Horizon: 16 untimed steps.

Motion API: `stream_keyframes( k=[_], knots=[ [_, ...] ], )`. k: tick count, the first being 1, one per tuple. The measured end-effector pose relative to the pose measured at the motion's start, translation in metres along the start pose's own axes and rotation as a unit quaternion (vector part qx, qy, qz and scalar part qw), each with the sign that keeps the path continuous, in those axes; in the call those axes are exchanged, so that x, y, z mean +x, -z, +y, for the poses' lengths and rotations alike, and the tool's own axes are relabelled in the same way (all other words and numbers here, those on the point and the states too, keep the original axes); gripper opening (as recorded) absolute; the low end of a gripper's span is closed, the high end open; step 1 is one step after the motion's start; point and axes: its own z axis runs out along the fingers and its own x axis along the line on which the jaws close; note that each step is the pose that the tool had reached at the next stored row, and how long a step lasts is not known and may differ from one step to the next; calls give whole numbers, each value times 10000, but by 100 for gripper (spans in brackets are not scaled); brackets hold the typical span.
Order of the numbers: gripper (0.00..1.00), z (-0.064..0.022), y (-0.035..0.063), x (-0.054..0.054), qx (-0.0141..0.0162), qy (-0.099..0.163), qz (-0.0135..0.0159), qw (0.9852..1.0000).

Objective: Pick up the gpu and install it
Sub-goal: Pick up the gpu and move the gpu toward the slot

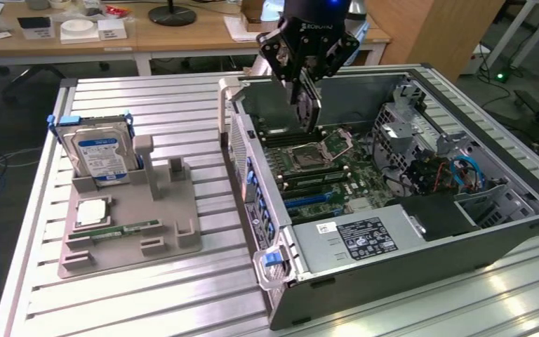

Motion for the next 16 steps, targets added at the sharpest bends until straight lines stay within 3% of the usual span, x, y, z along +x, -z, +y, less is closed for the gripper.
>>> stream_keyframes(
  k=[16],
  knots=[
    [28,6,-9,-248,0,1,0,10000]
  ],
)
